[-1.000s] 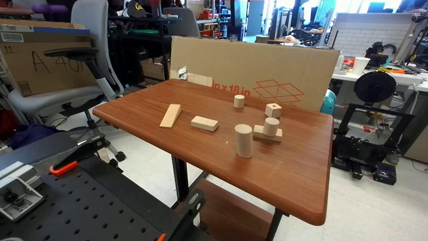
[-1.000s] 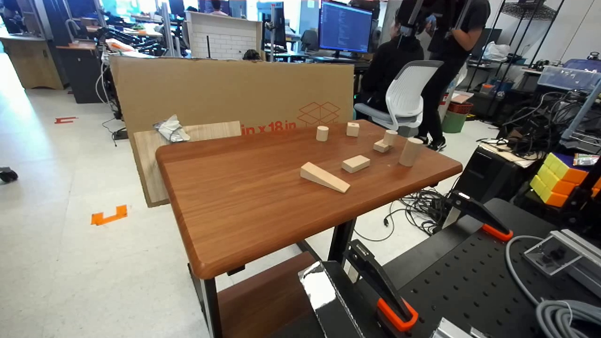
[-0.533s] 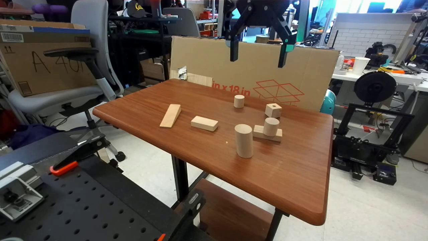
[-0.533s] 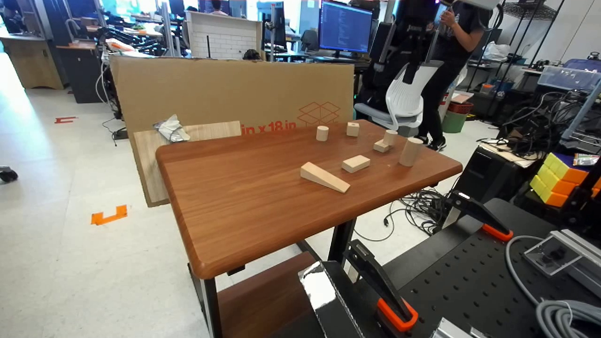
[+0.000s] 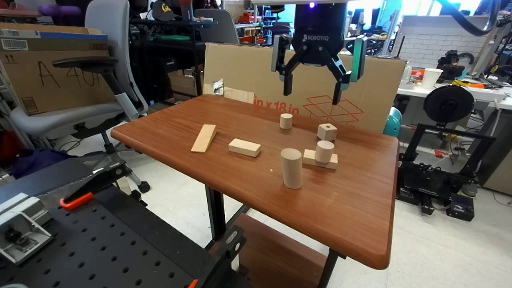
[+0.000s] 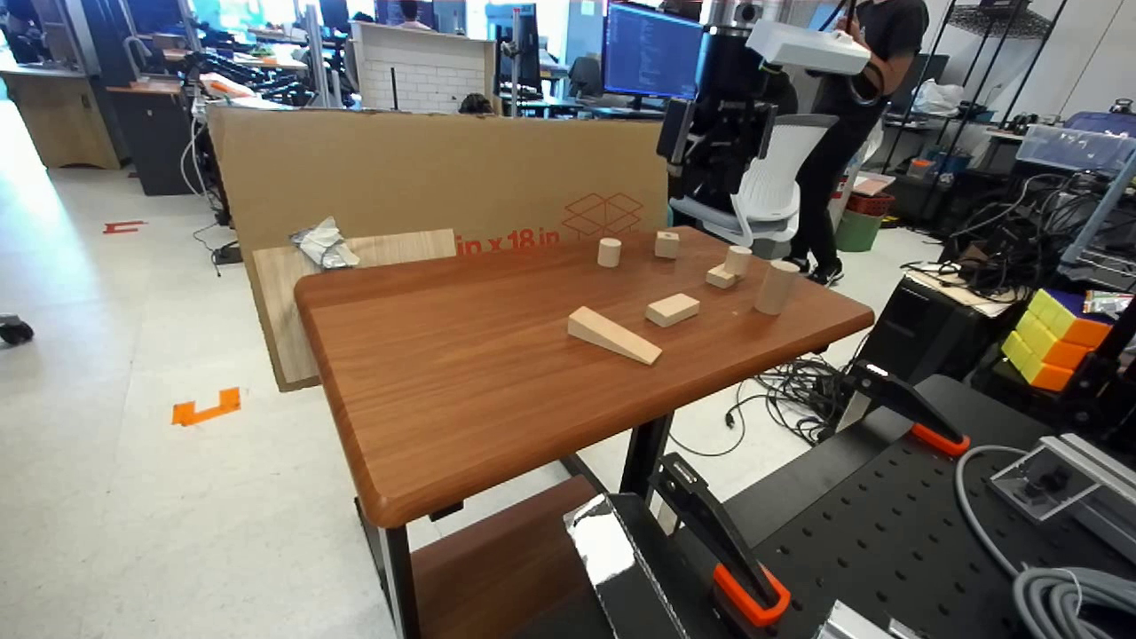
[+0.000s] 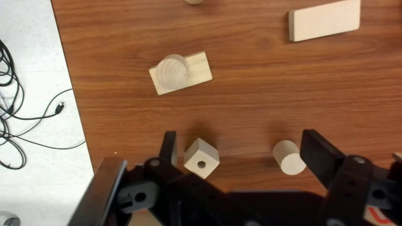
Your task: Move the wooden cube forwards then backwards
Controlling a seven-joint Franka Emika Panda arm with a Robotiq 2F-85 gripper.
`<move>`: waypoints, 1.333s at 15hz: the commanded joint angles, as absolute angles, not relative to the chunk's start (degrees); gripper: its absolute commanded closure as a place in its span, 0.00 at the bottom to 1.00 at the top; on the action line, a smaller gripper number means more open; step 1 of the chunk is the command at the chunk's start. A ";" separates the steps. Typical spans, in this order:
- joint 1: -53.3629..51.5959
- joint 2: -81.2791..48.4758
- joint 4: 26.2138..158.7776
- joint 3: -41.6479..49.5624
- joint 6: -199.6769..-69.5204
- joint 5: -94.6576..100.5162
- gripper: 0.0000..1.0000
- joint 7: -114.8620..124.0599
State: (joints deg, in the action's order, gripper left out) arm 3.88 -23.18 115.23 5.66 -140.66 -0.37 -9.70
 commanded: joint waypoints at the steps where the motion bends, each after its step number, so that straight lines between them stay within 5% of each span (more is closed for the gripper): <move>1: 5.70 -27.90 109.14 5.28 -140.95 -0.91 0.00 -6.40; 20: 3.79 -38.55 102.19 8.68 -148.07 -0.75 0.00 14.71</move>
State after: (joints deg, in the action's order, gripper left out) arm 4.83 -36.80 103.97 8.08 -147.69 -0.29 13.06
